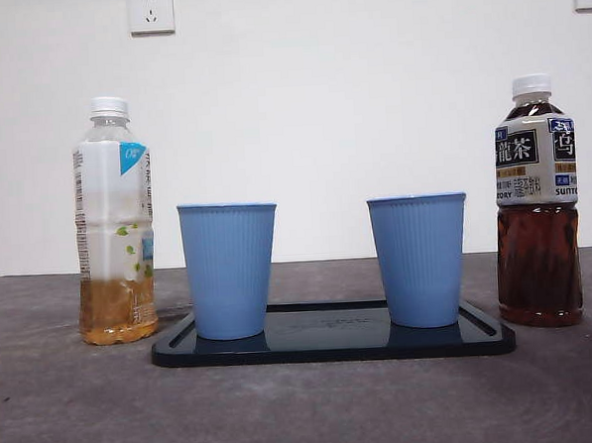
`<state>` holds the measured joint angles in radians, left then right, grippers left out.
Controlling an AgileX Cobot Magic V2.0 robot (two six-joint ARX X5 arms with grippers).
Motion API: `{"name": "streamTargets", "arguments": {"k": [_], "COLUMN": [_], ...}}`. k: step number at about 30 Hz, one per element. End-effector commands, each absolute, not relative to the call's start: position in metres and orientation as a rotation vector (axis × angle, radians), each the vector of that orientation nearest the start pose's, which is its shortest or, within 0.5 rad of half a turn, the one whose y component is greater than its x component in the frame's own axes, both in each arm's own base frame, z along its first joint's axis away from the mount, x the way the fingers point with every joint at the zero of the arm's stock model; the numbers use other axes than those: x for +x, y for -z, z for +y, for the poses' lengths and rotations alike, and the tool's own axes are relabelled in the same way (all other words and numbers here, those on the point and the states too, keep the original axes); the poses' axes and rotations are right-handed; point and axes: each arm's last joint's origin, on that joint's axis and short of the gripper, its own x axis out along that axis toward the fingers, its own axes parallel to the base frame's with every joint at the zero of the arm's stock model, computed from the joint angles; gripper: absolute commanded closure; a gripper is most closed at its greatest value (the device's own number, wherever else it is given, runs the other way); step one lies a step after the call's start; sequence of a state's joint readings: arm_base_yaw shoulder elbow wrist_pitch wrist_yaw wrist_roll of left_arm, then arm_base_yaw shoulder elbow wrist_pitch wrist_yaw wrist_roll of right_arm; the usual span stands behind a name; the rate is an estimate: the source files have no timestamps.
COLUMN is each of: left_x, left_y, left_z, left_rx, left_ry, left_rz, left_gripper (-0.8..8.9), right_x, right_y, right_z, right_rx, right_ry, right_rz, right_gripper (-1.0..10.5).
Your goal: Pour the drink into the cup
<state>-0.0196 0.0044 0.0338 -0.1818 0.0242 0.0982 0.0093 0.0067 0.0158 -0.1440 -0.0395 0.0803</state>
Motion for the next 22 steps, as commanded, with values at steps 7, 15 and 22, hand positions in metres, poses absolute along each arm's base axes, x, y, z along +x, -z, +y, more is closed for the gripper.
{"name": "streamTargets", "arguments": {"k": [7,15,22], "left_x": [0.095,0.089,0.076], "left_y": [-0.154,-0.184,-0.233], "left_z": [-0.002,-0.003,-0.003], "left_rx": [-0.361,-0.444,-0.434], "left_ry": [0.010,0.059,0.069], "left_rz": [0.167,0.101,0.056], "left_gripper": [8.06,8.04,8.03], "right_x": [0.096,0.090,0.077], "right_y": [-0.154,-0.186,-0.231], "right_z": [0.003,0.003,0.003], "right_rx": [0.310,0.360,0.355], "right_ry": [-0.055,-0.086,-0.102], "right_rz": [0.136,0.050,-0.053], "right_gripper": [9.4,9.4,9.4]}}
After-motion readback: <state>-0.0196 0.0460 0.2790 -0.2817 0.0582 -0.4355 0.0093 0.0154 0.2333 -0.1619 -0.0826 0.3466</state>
